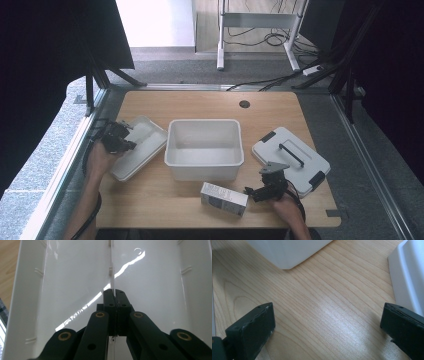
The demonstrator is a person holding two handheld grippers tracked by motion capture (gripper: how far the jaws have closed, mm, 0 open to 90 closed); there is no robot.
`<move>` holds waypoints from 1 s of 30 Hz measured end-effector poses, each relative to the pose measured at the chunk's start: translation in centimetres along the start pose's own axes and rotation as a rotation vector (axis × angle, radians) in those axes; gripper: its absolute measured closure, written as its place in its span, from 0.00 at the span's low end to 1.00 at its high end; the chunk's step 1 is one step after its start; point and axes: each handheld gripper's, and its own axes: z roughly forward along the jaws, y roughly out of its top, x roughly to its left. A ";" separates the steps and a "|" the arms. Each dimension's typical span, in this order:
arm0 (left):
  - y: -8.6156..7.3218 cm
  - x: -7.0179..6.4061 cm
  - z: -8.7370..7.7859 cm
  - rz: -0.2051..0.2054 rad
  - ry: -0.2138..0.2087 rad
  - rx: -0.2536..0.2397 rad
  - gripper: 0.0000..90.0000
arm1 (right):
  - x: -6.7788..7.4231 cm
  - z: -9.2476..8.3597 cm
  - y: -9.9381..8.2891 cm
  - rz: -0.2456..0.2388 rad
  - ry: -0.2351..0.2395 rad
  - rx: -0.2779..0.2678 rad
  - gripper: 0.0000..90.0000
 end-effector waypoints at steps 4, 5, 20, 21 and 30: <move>-0.6 -0.3 0.9 0.000 0.003 -0.001 0.99 | 0.0 0.0 0.0 0.000 0.000 0.000 0.00; -0.7 -0.4 1.1 0.001 0.004 0.002 0.99 | 0.0 0.0 0.0 -0.001 0.000 0.000 0.00; -1.9 -0.5 2.0 -0.016 -0.016 -0.047 0.94 | 0.0 0.0 0.0 0.002 0.000 0.001 0.00; -1.9 -0.6 1.7 -0.012 -0.018 -0.059 0.91 | 0.0 0.0 0.0 0.002 0.000 0.001 0.00; -2.2 -1.4 -0.5 -0.015 -0.036 -0.153 0.66 | 0.0 0.0 0.0 0.002 0.000 0.001 0.00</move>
